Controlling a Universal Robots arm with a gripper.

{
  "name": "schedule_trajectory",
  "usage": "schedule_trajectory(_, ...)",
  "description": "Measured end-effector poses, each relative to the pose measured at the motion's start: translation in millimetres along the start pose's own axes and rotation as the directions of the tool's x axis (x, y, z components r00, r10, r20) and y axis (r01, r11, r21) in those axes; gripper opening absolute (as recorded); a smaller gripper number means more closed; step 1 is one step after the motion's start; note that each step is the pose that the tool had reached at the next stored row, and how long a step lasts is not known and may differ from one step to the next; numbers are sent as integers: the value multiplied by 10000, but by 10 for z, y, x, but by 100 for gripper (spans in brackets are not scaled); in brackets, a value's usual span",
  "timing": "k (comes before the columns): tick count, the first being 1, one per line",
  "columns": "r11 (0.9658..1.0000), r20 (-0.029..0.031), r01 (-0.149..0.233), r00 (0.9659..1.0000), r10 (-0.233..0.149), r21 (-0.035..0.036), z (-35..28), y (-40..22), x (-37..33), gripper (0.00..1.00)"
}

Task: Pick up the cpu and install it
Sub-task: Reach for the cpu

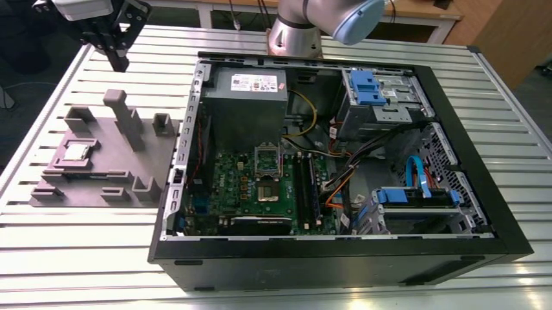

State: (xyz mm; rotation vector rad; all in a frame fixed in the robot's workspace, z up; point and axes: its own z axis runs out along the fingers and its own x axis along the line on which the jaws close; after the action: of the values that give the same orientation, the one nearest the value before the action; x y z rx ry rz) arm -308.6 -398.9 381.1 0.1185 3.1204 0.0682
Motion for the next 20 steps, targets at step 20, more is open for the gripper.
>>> schedule_trajectory(20,10000,-1,-1,10000,1,1,2,-5,70,11)
